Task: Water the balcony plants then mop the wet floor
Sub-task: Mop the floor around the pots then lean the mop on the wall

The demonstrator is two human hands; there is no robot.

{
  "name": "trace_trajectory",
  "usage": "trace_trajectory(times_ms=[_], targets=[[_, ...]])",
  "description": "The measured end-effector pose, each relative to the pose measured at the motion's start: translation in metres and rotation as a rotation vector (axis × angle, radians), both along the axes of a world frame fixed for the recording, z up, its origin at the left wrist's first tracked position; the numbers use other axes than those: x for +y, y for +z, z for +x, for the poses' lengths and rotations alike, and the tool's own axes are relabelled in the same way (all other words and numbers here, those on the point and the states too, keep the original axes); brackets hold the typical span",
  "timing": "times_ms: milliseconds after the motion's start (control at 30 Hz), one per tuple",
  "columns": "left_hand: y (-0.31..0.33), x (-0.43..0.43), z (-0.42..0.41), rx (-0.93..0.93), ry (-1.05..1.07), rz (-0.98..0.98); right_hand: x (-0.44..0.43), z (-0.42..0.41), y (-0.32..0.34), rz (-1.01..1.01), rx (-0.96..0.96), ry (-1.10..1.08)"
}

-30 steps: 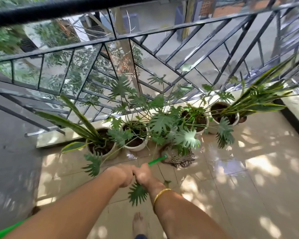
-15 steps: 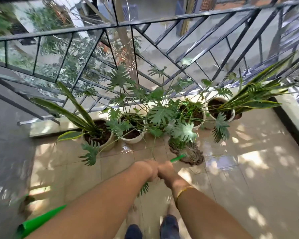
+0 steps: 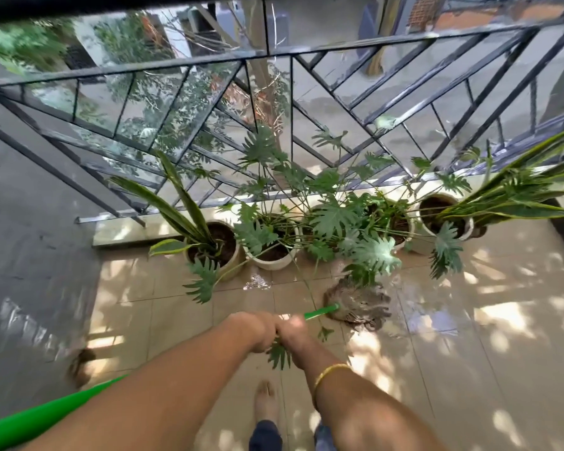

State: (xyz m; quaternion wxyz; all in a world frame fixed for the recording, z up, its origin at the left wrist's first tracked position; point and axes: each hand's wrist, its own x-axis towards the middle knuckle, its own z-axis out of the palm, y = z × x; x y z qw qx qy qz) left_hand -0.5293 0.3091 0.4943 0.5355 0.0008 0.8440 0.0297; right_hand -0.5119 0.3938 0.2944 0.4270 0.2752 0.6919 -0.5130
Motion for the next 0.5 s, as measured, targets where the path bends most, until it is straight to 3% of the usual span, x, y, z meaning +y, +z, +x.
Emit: trace_trajectory(times_ms=[200, 500], targets=[[0.044, -0.061, 0.008, 0.029, 0.019, -0.138, -0.091, 0.005, 0.016, -0.071, 0.030, 0.064], [0.039, -0.171, 0.051, -0.013, 0.140, -0.276, -0.216, 0.033, 0.017, -0.187, 0.009, 0.217]])
